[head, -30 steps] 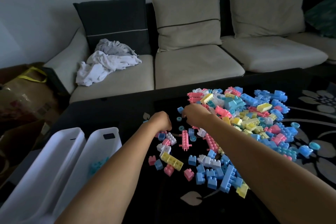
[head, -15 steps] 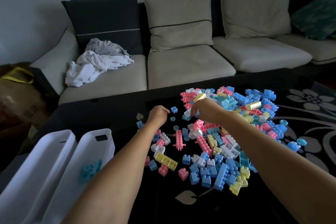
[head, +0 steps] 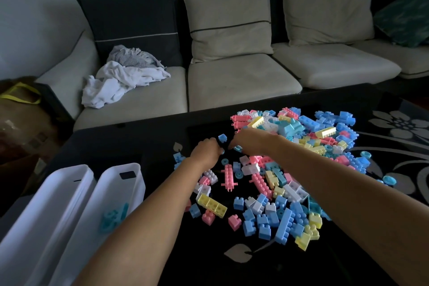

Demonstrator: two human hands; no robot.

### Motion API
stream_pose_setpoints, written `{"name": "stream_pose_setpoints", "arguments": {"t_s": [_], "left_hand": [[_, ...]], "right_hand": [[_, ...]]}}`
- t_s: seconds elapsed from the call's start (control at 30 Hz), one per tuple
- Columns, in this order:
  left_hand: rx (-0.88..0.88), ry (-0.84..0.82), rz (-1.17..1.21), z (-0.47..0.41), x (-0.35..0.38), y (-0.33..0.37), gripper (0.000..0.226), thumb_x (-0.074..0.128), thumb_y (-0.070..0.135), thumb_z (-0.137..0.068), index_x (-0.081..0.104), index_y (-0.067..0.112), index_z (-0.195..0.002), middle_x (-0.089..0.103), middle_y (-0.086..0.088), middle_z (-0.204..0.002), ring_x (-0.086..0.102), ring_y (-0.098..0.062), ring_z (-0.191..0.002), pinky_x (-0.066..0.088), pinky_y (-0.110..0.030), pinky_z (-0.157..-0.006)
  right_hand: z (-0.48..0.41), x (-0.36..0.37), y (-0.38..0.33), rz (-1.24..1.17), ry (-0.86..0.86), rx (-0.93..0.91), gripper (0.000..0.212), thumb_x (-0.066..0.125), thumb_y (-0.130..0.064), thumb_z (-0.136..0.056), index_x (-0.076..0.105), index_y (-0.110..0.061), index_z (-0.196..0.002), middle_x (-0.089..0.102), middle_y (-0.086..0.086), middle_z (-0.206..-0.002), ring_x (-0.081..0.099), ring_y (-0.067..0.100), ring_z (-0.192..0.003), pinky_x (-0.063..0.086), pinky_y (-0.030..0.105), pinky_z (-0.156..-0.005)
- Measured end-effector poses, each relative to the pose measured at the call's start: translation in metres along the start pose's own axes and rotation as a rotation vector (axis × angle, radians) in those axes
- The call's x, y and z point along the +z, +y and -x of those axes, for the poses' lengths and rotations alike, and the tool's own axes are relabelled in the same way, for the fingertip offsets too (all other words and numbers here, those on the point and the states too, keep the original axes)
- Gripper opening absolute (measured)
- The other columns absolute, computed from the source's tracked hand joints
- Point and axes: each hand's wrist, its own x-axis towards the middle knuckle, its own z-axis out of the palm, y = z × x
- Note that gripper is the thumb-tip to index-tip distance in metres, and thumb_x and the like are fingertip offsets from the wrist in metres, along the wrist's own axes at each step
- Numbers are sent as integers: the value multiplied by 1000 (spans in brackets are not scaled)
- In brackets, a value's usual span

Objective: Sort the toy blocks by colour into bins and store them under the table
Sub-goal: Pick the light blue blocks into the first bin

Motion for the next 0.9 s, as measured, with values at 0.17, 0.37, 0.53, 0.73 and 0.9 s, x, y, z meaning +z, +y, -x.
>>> {"name": "stream_pose_setpoints", "arguments": {"t_s": [0.17,0.37,0.53,0.73,0.9], "left_hand": [[-44,18,165,4,-8,3,30,49,23,-97,59,-3,-108,63,-14,-88,56,-15,-71,40,-25,-62],[-186,-159,1125,24,-33,10,17,56,18,-94,64,7,-103,67,-3,-90,39,-4,-54,34,-14,-49],[-189,-345,1624,33,-44,4,15,58,14,-91,63,4,-101,69,-8,-90,41,-3,-49,38,-8,-42],[-217,-394,1738,33,-38,5,11,52,9,-94,59,4,-100,62,-6,-80,36,-3,-52,34,-9,-40],[-290,-361,1761,31,-34,2,25,38,9,-98,61,7,-108,58,-6,-69,31,-4,-56,29,-11,-41]], "right_hand": [[11,-4,1,99,20,-13,36,53,-14,-93,58,-25,-126,65,-2,-117,62,14,-102,52,27,-86],[18,-5,3,5,18,36,36,61,-20,-89,58,-23,-125,66,-1,-109,62,13,-93,51,23,-76],[27,-3,14,-308,130,131,34,64,-22,-88,62,-20,-121,62,-1,-122,58,11,-104,45,20,-83],[26,0,26,-575,194,274,25,64,-22,-87,68,-17,-111,66,0,-110,56,5,-80,41,11,-65],[25,-7,38,-1126,185,577,24,63,-21,-88,67,-6,-106,64,5,-85,56,10,-62,47,17,-57]]}}
